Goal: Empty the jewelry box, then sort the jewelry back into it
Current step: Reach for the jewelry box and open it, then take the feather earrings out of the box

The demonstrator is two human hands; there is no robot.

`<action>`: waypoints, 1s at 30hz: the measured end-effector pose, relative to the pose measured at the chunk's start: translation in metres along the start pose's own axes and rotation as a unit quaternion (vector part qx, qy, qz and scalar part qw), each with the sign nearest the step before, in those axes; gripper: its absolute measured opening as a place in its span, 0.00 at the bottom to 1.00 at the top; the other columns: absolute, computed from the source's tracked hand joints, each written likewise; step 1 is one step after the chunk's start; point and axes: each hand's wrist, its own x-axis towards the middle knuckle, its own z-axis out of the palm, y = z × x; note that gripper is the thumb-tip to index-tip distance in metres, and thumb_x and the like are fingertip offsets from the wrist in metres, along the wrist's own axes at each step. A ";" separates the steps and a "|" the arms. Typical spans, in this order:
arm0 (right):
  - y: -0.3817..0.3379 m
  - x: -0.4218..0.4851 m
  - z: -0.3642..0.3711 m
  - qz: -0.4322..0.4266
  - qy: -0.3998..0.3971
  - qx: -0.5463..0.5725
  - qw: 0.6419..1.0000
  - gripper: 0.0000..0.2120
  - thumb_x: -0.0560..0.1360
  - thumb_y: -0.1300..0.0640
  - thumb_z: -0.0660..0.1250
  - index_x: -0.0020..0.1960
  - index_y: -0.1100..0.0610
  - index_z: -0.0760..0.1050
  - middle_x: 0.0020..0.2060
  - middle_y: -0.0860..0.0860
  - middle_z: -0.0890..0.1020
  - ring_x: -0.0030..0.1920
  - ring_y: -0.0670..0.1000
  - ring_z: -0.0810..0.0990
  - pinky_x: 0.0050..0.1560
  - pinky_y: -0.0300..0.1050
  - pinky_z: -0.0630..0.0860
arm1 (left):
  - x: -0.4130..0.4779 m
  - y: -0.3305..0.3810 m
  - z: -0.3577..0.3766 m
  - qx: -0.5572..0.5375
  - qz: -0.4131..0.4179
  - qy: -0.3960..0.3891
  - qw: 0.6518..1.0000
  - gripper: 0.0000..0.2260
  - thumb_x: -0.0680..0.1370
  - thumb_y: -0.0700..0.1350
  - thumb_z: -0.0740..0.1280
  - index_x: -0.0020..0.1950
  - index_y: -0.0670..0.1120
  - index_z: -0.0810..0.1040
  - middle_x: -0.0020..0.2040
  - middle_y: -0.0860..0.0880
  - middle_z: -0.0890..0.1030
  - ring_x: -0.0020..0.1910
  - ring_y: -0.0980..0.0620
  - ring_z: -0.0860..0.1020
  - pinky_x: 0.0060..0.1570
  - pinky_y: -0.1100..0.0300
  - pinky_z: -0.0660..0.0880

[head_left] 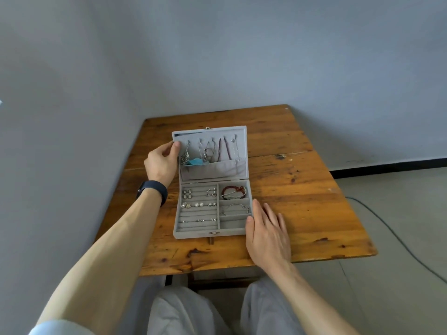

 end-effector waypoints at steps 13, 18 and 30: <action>-0.002 0.008 -0.011 0.011 0.025 0.006 1.000 0.25 0.84 0.46 0.50 0.75 0.56 0.66 0.70 0.54 0.76 0.72 0.55 0.70 0.71 0.55 0.67 | -0.127 -0.096 -0.006 0.208 0.069 -0.107 0.970 0.35 0.80 0.68 0.53 0.82 0.50 0.55 0.78 0.47 0.65 0.77 0.48 0.63 0.75 0.47 0.60; -0.036 0.034 -0.034 -0.065 0.022 -0.020 0.997 0.28 0.80 0.41 0.59 0.74 0.54 0.66 0.70 0.55 0.73 0.69 0.57 0.71 0.64 0.54 0.71 | -0.146 -0.105 -0.007 0.281 0.069 -0.111 0.951 0.42 0.75 0.76 0.44 0.82 0.54 0.49 0.81 0.52 0.58 0.80 0.51 0.52 0.78 0.44 0.45; -0.159 0.151 -0.056 -0.031 -0.023 0.101 0.994 0.19 0.78 0.37 0.59 0.58 0.48 0.78 0.53 0.46 0.84 0.56 0.52 0.80 0.52 0.46 0.74 | -0.141 -0.104 -0.013 0.248 0.063 -0.153 0.954 0.53 0.67 0.83 0.51 0.82 0.53 0.45 0.82 0.51 0.56 0.81 0.51 0.49 0.79 0.44 0.43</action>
